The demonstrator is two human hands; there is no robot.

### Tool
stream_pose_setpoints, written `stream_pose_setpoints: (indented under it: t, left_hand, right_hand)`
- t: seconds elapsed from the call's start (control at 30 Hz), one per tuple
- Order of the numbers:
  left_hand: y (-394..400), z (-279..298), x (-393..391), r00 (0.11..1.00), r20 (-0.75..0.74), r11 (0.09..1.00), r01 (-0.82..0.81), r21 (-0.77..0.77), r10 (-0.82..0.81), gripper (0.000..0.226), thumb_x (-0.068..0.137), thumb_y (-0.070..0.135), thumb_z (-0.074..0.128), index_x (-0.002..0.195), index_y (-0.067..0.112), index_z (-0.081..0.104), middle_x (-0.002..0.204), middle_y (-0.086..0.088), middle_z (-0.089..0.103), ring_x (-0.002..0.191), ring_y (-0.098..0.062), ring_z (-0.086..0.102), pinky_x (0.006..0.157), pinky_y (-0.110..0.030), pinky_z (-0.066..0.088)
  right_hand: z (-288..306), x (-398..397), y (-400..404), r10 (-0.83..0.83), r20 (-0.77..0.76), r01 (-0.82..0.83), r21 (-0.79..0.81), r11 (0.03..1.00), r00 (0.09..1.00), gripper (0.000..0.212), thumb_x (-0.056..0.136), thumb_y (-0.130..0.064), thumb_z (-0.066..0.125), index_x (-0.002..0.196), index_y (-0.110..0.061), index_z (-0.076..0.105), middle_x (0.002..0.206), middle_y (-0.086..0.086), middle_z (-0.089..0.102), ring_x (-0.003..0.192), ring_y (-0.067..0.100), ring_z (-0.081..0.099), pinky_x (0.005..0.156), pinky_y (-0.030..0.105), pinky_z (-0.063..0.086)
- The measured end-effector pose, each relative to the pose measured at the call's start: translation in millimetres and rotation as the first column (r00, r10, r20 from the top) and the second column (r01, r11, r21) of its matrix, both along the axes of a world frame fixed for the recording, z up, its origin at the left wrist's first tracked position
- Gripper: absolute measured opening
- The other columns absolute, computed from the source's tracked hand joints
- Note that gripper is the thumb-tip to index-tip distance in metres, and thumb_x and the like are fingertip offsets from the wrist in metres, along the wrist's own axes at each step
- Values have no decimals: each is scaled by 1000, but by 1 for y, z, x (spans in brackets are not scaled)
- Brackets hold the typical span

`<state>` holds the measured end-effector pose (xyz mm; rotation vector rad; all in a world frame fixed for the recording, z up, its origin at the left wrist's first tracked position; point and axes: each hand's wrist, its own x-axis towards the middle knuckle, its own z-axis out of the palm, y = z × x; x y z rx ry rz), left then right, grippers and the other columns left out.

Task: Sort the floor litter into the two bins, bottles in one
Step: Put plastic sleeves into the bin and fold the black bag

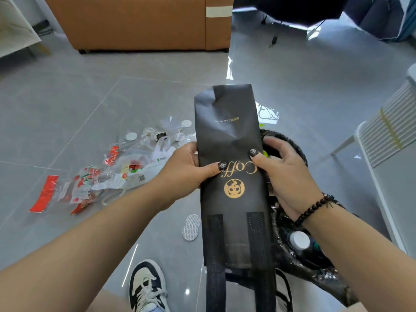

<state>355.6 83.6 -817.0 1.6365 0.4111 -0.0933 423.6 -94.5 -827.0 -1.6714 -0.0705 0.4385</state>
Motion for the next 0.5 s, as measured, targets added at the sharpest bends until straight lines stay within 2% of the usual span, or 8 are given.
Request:
stream_pose_setpoints:
  t: [0.03,0.1,0.17,0.23,0.27,0.37,0.43,0.5]
  left_hand:
    - [-1,0,-1,1000,19,999,-11,41,10,57,85,11,72,133,17,43,89,7,75,80,-10,73,62,-22,56]
    - [-3,-1,-3,997,83,993,-15,119,5,98,83,11,74,152,31,8,96,19,70,84,-5,72,68,-19,56]
    - [-5,-2,-4,984,170,974,20,225,-60,114,84,10,72,147,49,-15,112,32,58,94,1,69,77,-17,55]
    - [-2,-1,-4,969,216,953,50,298,-118,112,85,8,72,147,52,-11,121,40,45,102,7,63,82,-19,56]
    - [-1,0,-4,970,203,953,66,295,-131,110,84,7,72,150,48,-6,122,38,46,103,6,63,83,-20,56]
    - [2,-1,-4,981,124,957,114,267,-151,109,76,2,78,154,31,7,109,8,71,90,-16,72,81,-28,58]
    - [2,0,-4,983,86,948,130,290,-161,104,73,1,80,154,21,18,97,-7,75,76,-22,72,72,-28,58]
    - [2,-1,-3,982,62,933,149,327,-178,93,72,0,81,149,15,32,90,-4,76,67,-14,69,63,-18,53]
  right_hand:
    - [1,-1,-1,27,81,-25,-27,999,996,55,88,-17,66,134,-39,43,94,11,72,85,28,70,72,42,58]
    - [4,-2,-4,129,310,-82,-161,984,942,69,91,-9,59,137,-53,34,93,12,69,82,32,68,77,44,58]
    - [5,-1,-7,240,437,-127,-273,954,867,73,91,-4,54,135,-59,34,99,7,65,77,32,64,78,44,57]
    - [4,1,-10,348,435,-214,-329,920,831,72,91,-6,54,136,-58,33,108,1,63,77,22,63,79,40,54]
    - [3,2,-11,384,427,-250,-338,907,818,72,89,-10,57,138,-57,32,115,2,61,85,20,64,82,41,54]
    - [1,1,-16,359,431,-248,-294,923,828,79,77,-20,71,140,-49,33,129,-4,52,114,15,57,95,41,50]
    - [1,1,-18,335,433,-198,-331,923,837,84,72,-21,79,141,-41,35,124,-7,52,112,12,56,95,39,51]
    - [1,3,-21,338,437,-149,-411,899,833,87,65,-23,84,140,-35,40,106,-13,55,96,7,59,87,30,52]
